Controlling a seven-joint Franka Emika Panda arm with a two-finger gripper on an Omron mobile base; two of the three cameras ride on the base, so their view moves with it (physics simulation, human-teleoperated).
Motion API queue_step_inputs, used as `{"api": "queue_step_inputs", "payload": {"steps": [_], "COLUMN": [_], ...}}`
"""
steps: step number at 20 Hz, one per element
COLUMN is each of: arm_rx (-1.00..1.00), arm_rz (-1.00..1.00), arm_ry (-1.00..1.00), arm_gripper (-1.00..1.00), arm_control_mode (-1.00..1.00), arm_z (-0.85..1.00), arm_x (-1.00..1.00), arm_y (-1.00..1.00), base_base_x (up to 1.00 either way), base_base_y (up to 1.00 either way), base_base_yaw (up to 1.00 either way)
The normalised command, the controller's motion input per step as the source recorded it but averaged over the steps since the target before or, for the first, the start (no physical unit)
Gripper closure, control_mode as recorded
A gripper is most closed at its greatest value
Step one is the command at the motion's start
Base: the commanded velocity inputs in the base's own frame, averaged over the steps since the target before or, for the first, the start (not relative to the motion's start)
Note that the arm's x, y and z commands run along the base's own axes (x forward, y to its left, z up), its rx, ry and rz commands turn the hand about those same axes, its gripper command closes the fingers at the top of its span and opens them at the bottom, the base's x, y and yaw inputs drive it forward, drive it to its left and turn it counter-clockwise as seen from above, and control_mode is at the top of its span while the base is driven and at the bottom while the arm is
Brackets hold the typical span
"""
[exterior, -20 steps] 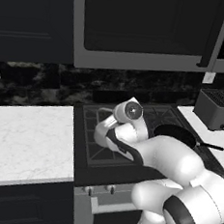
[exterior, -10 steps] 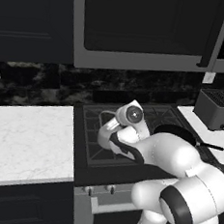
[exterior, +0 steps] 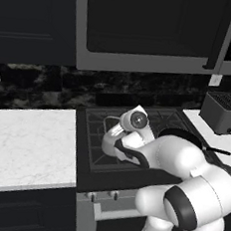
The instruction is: Pick the kettle from the counter and place it on a stove burner. Then turn the burner on.
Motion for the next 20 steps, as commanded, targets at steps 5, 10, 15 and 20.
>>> {"api": "queue_step_inputs", "payload": {"steps": [5,10,15,20], "arm_rx": [0.0,0.02,0.03,0.0], "arm_rz": [0.0,-0.01,0.0,0.0], "arm_ry": [-0.04,-0.1,-0.04,0.0], "arm_gripper": [1.0,1.0,1.0,1.0], "arm_control_mode": [-1.0,-1.0,-1.0,-1.0], "arm_z": [-0.05,0.0,0.02,0.0], "arm_x": [0.01,0.04,0.05,0.2], "arm_y": [-0.02,-0.12,-0.03,0.0], "base_base_x": [0.0,0.0,0.0,0.0], "base_base_y": [0.0,0.0,0.0,0.0], "base_base_yaw": [0.0,0.0,0.0,0.0]}}
